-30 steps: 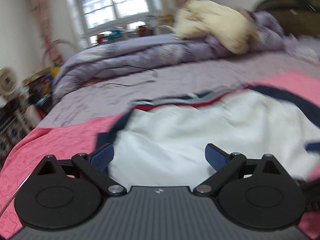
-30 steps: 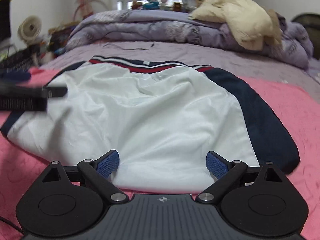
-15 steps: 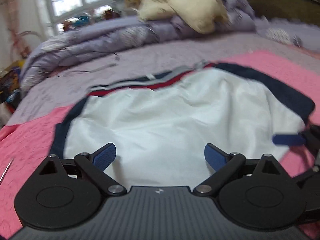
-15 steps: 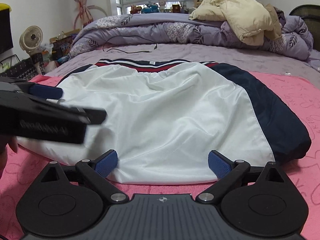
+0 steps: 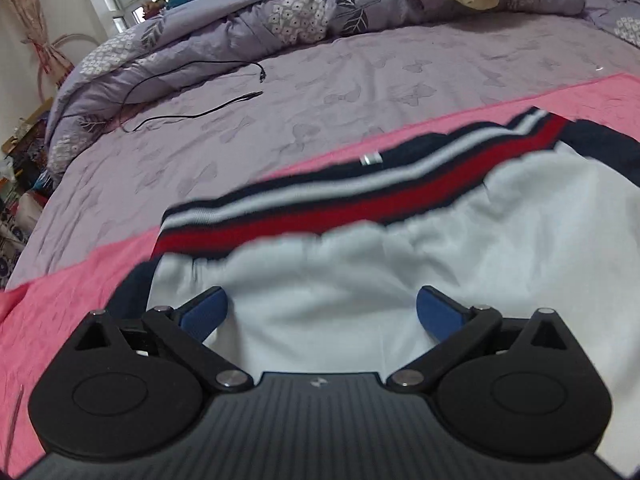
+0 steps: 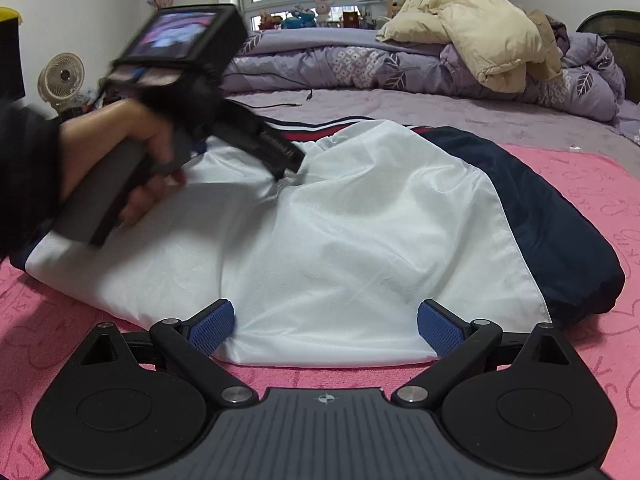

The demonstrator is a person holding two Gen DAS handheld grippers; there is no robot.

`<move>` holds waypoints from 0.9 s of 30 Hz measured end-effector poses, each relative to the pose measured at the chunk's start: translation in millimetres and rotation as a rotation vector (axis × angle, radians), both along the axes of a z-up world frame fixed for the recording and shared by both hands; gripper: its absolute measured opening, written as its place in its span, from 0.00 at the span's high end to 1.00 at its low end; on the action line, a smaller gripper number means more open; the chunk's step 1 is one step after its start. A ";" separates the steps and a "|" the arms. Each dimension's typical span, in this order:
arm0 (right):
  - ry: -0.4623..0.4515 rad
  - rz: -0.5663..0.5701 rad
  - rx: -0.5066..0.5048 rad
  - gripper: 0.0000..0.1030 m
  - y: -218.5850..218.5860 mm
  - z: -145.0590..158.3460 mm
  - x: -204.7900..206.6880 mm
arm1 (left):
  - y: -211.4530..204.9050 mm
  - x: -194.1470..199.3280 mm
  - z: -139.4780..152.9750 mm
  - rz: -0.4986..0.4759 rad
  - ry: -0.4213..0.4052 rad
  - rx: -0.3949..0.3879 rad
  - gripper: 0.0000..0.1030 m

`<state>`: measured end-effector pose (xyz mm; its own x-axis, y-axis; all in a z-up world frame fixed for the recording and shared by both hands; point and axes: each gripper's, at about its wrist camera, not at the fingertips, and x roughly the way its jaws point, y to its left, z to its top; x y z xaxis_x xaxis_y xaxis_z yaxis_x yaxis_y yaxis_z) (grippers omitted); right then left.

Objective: Fold clothes

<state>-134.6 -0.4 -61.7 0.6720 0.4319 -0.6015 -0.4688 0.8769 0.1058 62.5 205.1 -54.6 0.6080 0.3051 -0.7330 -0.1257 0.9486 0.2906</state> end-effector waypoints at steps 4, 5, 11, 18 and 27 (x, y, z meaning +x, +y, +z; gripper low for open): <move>0.002 -0.004 0.010 0.03 -1.1 0.4 -0.9 | 6.8 37.0 -3.3 -0.030 0.023 -0.022 0.00; 0.003 -0.005 0.013 0.03 -1.4 0.4 -0.9 | 6.7 41.6 -4.3 -0.040 0.027 -0.026 0.00; 0.002 -0.009 0.014 0.03 -0.6 -0.1 -2.5 | 13.0 49.0 -1.5 0.032 0.029 -0.077 0.00; 0.000 -0.011 0.001 0.02 1.4 -0.7 -0.9 | 21.7 51.1 24.2 0.088 0.033 -0.142 0.10; 0.000 -0.013 -0.010 0.02 3.9 -1.3 -0.8 | -4.0 -37.2 77.1 -0.155 -0.068 -0.111 0.10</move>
<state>-135.4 3.5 -63.0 0.6779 0.4172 -0.6054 -0.4573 0.8840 0.0972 25.2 201.0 22.5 0.6908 0.1236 -0.7124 0.0084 0.9838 0.1788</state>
